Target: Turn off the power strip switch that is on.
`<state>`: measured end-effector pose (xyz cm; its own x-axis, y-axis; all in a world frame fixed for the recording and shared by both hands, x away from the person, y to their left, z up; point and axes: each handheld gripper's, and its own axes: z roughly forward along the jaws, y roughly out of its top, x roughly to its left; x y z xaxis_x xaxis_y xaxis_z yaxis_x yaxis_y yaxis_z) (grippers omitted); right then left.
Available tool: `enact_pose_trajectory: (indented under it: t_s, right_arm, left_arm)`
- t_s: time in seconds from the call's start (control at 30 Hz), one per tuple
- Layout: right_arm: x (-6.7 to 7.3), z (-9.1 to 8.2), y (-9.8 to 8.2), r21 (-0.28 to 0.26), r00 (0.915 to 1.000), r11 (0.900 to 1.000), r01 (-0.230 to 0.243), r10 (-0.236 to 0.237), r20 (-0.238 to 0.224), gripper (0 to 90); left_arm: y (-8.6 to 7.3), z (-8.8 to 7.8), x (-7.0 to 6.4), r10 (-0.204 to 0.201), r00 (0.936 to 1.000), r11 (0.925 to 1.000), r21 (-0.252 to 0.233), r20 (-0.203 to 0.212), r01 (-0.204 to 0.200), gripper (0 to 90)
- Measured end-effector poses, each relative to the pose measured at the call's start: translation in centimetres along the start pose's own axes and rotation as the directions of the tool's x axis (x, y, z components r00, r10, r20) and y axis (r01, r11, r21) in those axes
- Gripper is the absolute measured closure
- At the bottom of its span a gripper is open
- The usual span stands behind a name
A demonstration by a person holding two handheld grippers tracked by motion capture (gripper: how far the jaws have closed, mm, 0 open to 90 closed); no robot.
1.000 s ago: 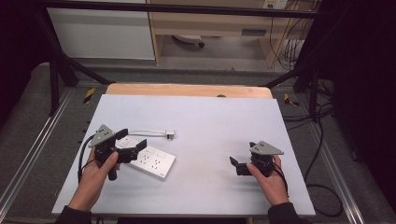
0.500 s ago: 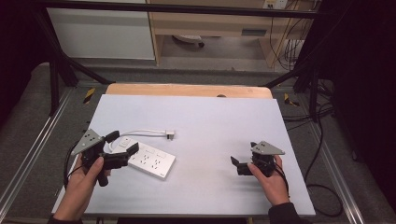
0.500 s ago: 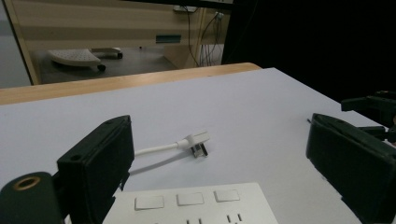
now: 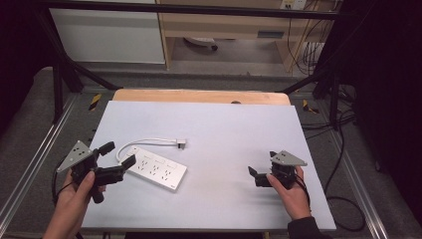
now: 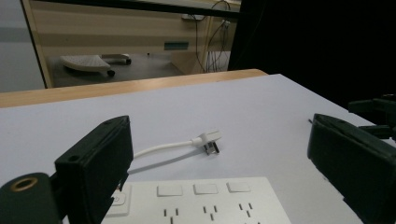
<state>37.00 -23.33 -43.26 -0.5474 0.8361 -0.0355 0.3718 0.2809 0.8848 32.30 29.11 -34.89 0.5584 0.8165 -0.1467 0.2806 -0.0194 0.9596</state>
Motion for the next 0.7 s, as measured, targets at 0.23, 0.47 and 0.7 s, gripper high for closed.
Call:
enact_pose_trajectory:
  t_s: [0.23, 0.47, 0.7]
  right_arm:
    - [-0.4, -0.3, 0.0, -0.003, 0.9999, 1.000, -0.009, 0.009, 0.009, 2.3]
    - [-0.6, -0.4, -0.1, -0.004, 0.9999, 1.000, -0.010, 0.010, 0.011, 2.3]
    - [-0.8, -0.5, -0.1, -0.004, 0.9997, 1.000, -0.015, 0.015, 0.017, 2.3]
  left_arm:
    - [-1.1, -1.2, 1.2, -0.004, 0.9997, 0.9999, -0.010, -0.022, 0.004, 6.7]
    - [-2.1, -1.6, 2.2, -0.010, 0.9995, 0.9999, -0.003, -0.029, 0.010, 6.6]
    - [-3.4, -1.3, 2.7, -0.014, 0.9994, 0.9993, 0.033, -0.032, 0.016, 6.7]
